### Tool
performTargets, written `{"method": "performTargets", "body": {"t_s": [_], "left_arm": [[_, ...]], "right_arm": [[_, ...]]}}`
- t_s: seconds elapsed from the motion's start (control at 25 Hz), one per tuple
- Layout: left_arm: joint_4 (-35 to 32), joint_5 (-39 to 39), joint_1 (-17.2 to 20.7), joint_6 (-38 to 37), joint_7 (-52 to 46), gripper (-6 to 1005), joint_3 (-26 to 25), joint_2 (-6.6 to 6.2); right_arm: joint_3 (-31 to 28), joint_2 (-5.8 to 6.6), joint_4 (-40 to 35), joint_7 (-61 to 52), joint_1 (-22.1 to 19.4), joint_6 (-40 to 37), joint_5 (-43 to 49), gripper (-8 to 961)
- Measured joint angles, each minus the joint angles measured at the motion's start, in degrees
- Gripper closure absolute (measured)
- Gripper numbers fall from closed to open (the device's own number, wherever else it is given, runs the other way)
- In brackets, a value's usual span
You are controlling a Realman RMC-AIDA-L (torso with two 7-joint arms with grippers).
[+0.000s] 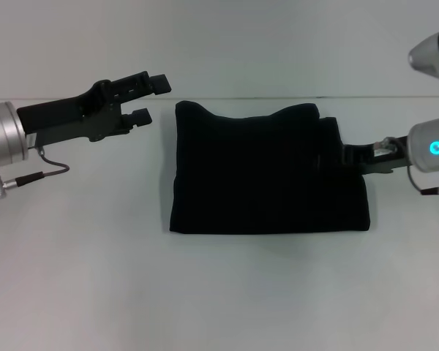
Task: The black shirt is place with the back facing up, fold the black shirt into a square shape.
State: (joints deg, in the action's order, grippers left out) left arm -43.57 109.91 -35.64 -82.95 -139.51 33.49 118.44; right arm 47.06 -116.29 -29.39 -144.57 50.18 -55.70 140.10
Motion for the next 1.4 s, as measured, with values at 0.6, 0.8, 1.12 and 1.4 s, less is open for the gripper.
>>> {"method": "performTargets", "body": {"t_s": [0.6,0.8,1.12,1.4], "left_arm": [[0.7,-0.1,-0.2,1.1,0.2,62,0.3,0.04],[0.7,-0.1,-0.3,1.1,0.2,62,0.2,0.05],[0.7,-0.1,-0.2,1.4,0.2,62,0.2,0.19],[0.7,-0.1,-0.1,1.7,0.2,63,0.3,0.26]], "right_arm": [[2.3,-0.99,4.7,0.7,1.8,5.7,0.2,271],[2.3,-1.21,4.6,0.5,2.1,6.3,0.0,342],[2.2,-0.97,4.3,0.5,2.0,5.6,-0.9,509],[2.0,-0.57,4.2,0.4,1.3,5.2,-0.9,674]]}}
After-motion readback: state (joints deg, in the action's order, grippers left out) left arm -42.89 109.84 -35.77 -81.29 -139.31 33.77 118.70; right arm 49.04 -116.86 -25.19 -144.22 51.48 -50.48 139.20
